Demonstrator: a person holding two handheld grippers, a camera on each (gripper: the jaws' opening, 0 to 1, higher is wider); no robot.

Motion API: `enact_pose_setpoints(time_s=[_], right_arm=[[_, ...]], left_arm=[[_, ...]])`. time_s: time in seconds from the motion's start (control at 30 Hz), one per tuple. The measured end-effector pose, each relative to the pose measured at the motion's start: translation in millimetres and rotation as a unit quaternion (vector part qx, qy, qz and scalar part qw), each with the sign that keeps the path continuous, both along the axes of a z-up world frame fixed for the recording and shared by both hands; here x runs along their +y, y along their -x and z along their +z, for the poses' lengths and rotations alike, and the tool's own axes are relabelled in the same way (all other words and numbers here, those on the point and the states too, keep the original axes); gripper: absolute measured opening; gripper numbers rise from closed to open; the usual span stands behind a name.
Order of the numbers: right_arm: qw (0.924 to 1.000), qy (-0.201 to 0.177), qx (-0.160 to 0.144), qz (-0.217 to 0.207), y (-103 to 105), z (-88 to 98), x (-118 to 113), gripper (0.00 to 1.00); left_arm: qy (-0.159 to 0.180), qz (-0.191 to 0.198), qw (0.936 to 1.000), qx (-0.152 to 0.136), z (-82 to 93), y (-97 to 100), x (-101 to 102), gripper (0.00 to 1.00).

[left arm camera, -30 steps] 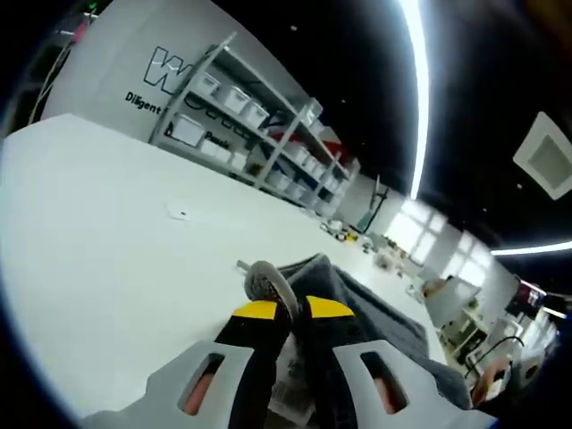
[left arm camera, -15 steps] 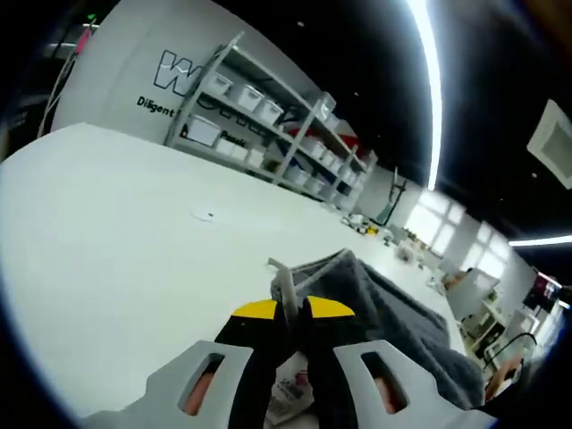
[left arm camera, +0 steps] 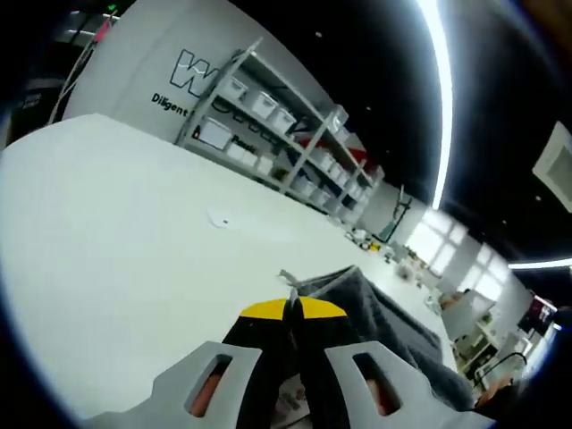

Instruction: Open the folded towel by lifting each exposed corner and separating the folded layers until the towel lies flat within the target outline without major curled edges

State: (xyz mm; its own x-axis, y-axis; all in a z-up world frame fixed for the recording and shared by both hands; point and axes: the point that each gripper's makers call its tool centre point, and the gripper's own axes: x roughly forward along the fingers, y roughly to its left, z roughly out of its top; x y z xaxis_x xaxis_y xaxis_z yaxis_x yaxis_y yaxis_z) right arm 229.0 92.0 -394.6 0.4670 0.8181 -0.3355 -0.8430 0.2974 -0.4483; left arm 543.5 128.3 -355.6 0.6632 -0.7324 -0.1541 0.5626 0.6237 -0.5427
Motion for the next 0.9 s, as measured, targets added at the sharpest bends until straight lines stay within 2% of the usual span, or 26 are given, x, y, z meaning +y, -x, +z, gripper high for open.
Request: enact_pose_setpoints(time_s=[0.13,0.2,0.3,0.4,0.57,0.7,0.83,0.9], right_arm=[[1.0,0.004,-0.006,0.0,-2,-1.0,5,0.0],[0.9999,0.008,-0.01,0.0,-6,0.2,15,0.0],[0.9998,0.007,-0.016,0.0,-8,3.8,19,0.0],[0.9996,0.012,-0.026,-0.001,-12,5.8,21,0.0],[0.9993,0.016,-0.034,-0.003,-20,9.6,26,0.0],[0.9993,0.016,-0.034,-0.005,-23,10.0,29,0.0],[0.9985,0.031,-0.044,-0.008,-32,9.5,47,0.0],[0.998,0.039,-0.049,-0.008,-31,6.6,48,0.0]], left_arm=[[-0.001,-0.001,0.9999,-0.015,5.1,1.8,-1,0.02],[0.0,-0.009,0.9998,-0.015,8.8,-1.1,0,0.02],[0.006,-0.017,0.9996,-0.021,14.9,-5.5,2,0.02],[0.009,-0.008,0.9996,-0.024,17.3,-15.7,12,0.02],[0.048,-0.014,0.9985,-0.022,21.2,-24.1,21,0.02],[0.04,-0.01,0.9987,-0.029,21.7,-29.4,26,0.02],[0.038,-0.008,0.9988,-0.031,21.1,-32.8,30,0.02],[0.026,-0.008,0.9989,-0.037,20.3,-32.0,30,0.02]])
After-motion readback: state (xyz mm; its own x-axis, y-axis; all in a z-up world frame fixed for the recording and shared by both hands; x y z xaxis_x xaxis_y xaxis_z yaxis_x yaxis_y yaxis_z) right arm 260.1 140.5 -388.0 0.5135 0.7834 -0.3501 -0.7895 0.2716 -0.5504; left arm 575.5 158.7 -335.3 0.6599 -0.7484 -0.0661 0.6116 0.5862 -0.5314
